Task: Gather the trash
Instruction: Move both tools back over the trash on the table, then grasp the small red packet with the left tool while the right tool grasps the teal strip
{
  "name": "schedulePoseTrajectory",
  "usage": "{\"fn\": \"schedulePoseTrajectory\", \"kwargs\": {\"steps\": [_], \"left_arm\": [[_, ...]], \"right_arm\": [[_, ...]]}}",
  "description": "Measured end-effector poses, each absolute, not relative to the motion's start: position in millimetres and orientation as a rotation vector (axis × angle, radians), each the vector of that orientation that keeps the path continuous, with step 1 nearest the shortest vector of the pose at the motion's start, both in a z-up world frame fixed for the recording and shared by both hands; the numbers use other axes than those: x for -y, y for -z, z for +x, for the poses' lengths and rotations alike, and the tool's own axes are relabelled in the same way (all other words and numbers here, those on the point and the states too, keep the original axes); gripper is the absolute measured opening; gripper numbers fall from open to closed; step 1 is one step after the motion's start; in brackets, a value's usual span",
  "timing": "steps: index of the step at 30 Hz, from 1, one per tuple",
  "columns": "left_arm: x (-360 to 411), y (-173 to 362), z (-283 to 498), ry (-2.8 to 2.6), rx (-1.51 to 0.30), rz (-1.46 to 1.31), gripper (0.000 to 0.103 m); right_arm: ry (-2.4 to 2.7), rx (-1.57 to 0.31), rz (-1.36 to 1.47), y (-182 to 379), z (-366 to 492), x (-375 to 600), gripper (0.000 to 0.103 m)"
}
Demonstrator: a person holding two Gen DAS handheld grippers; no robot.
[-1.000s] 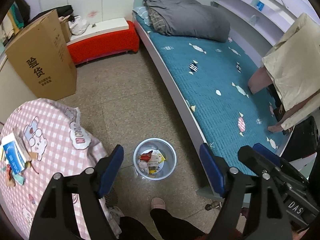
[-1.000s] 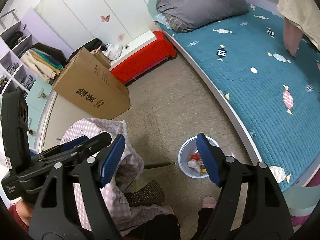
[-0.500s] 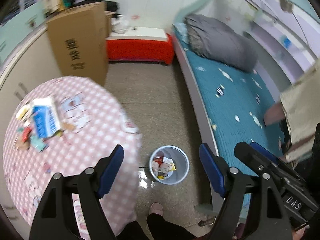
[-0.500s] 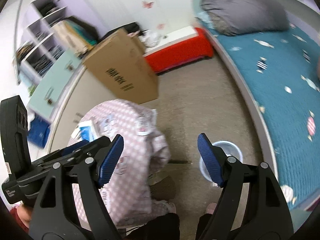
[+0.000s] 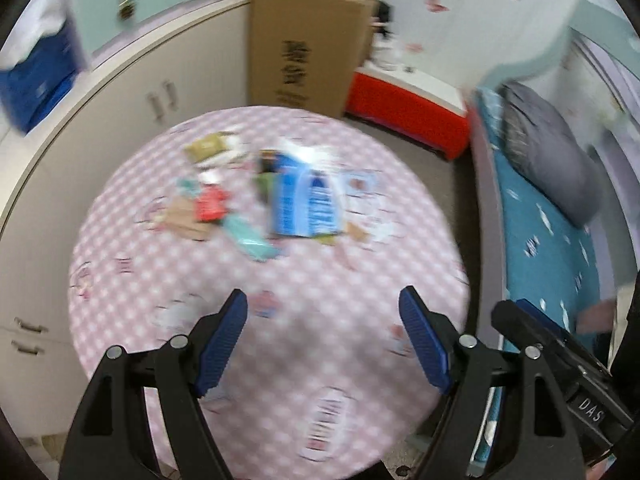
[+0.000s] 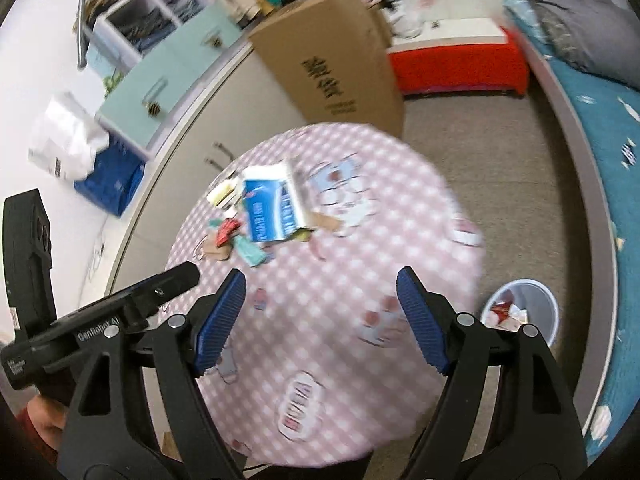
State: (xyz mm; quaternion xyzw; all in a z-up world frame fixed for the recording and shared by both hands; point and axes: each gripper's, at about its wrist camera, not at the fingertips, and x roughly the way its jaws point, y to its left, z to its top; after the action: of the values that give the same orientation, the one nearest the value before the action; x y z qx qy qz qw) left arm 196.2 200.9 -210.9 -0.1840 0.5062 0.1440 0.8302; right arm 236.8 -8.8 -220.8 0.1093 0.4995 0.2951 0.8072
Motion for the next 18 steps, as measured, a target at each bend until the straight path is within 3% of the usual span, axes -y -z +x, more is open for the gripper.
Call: {"fn": "schedulePoseTrajectory", "kwargs": {"steps": [8,18], "left_arm": [[-307.4,239.9,213.3,-0.331,-1.129,-0.462,0.076],[-328.5,296.5,280.3,-0.204,-1.285,-0.326,0.073]], "right_arm": [[-0.625,-1.148,0.176,250.1,253.3,-88.5,0.077],[-0.537,-1.215,0.184,282.9,271.1,-124.8,0.076]]}}
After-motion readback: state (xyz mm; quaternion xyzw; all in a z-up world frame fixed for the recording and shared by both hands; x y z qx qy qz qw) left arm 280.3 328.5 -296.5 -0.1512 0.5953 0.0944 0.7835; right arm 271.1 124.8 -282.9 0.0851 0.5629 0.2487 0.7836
